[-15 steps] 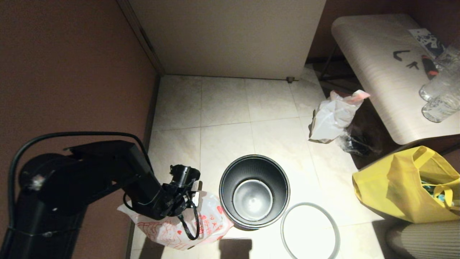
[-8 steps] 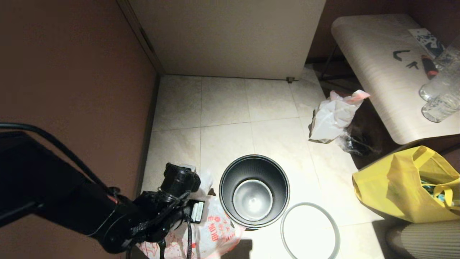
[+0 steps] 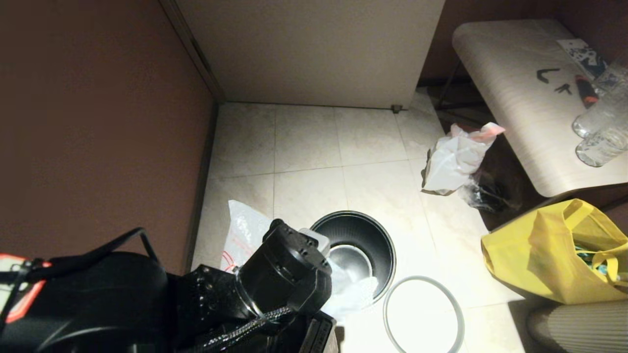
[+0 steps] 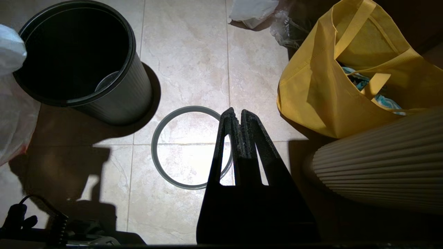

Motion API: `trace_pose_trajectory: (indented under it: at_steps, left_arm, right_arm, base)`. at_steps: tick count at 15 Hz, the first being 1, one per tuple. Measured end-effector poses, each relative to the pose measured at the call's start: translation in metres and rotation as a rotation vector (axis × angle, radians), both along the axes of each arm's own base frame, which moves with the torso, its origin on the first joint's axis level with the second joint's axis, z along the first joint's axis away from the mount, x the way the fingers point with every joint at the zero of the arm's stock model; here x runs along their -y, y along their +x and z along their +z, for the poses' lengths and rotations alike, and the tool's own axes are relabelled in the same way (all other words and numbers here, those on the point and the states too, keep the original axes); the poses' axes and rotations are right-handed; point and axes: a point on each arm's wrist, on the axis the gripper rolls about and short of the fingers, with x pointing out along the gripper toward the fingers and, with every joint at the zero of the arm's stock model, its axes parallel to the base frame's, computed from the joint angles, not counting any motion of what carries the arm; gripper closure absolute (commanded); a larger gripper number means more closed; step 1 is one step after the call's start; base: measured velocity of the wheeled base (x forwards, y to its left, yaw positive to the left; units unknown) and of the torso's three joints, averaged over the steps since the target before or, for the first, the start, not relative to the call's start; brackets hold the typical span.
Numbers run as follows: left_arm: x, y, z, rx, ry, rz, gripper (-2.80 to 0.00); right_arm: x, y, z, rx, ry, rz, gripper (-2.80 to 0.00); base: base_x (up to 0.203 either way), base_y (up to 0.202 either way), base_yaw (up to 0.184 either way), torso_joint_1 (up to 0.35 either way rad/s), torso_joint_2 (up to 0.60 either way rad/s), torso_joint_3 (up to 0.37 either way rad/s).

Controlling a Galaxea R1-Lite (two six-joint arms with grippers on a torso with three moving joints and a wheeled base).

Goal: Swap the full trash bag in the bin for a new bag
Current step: Put the new garbage bag on the trash can

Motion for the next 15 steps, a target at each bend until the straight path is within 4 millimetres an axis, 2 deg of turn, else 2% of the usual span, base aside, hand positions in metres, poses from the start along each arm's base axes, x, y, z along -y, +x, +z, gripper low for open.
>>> trace_pose_trajectory:
  at_steps: [2,6,10,13,15]
  left_arm:
    - [0.017,0.012,-0.002,-0.002,-0.001,0.004,0.00]
    - [0.060,0.060,-0.038,-0.024,0.043,0.067,0.00]
    - [0.102,0.141,-0.079,0.034,0.017,0.182,0.00]
    - [0.111,0.196,-0.116,0.082,0.045,0.238,0.00]
    - [0.107,0.231,-0.136,0.130,0.059,0.276,0.00]
  right_arm:
    - [0.000,0.000,0.000,0.000,0.000,0.000,0.00]
    - [0.000,0.000,0.000,0.000,0.000,0.000,0.00]
    - [0.000,0.000,0.000,0.000,0.000,0.000,0.00]
    - [0.000,0.000,0.000,0.000,0.000,0.000,0.00]
    - [0.000,0.000,0.000,0.000,0.000,0.000,0.00]
  base:
    - [0.000,0.000,0.000,0.000,0.00,0.000]
    - [0.000,0.000,0.000,0.000,0.00,0.000]
    - [0.000,0.000,0.000,0.000,0.00,0.000]
    - [0.000,0.000,0.000,0.000,0.00,0.000]
    - [0.000,0.000,0.000,0.000,0.00,0.000]
